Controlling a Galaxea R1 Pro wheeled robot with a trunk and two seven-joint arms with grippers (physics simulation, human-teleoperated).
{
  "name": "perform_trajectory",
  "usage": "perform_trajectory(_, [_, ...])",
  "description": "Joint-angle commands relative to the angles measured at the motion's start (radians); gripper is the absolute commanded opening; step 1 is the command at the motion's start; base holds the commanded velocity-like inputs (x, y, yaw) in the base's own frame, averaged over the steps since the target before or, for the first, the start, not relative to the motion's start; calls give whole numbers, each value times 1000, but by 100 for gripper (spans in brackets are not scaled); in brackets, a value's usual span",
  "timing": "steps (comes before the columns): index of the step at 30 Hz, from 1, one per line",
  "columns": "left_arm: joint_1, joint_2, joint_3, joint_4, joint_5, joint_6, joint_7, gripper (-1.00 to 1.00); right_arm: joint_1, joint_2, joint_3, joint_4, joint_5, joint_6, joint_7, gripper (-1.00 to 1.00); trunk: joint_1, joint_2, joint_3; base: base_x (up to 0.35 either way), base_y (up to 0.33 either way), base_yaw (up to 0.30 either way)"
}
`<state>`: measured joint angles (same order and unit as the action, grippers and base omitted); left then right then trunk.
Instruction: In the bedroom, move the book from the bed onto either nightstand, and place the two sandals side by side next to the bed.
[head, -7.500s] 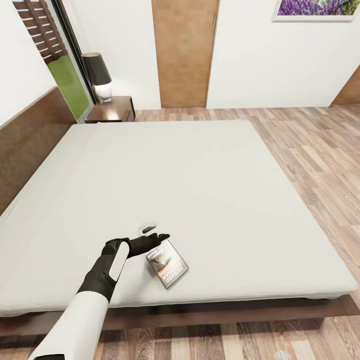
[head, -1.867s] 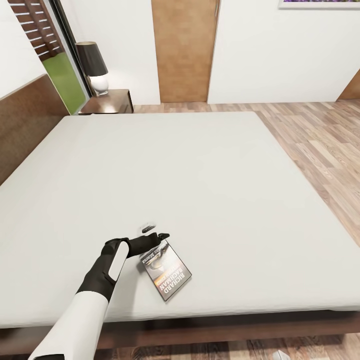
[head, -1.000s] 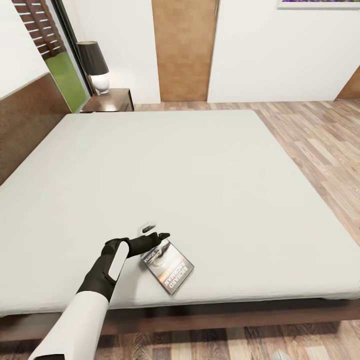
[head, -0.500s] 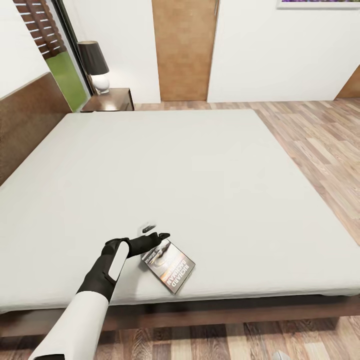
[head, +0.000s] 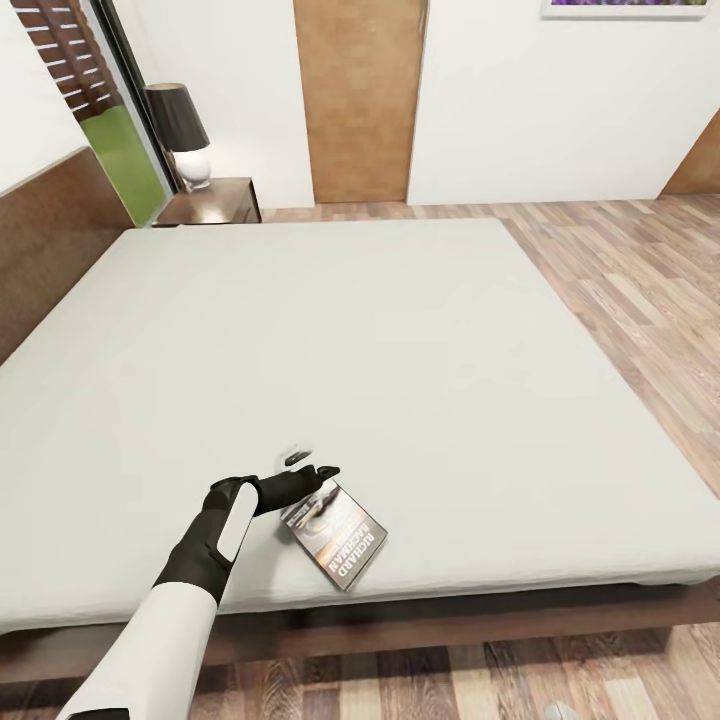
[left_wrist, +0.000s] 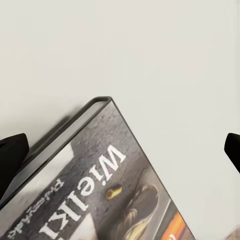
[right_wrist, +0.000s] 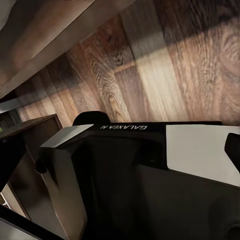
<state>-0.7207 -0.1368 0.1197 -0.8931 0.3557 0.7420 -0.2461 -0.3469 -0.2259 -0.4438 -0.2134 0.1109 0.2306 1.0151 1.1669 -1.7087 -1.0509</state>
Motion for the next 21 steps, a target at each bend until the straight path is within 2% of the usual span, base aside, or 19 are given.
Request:
perform_trajectory(1, [0,-1,5,0,-4,8,-2,100,0,0,-9,-1,10,7,5,100,0,0,-1,0,0,-2])
perform_trajectory(8, [0,-1,5,0,-4,8,-2,100,0,0,-9,-1,10,7,5,100,0,0,-1,-8,0,0])
perform_trajectory(14, [0,-1,5,0,-4,8,-2,100,0,1,-9,-1,10,7,5,100,0,0,-1,-199,0,0])
perform_trajectory(21, [0,-1,3,0,-4,8,-2,100,0,2,-9,-1,10,7,5,100,0,0,-1,-32,0,0])
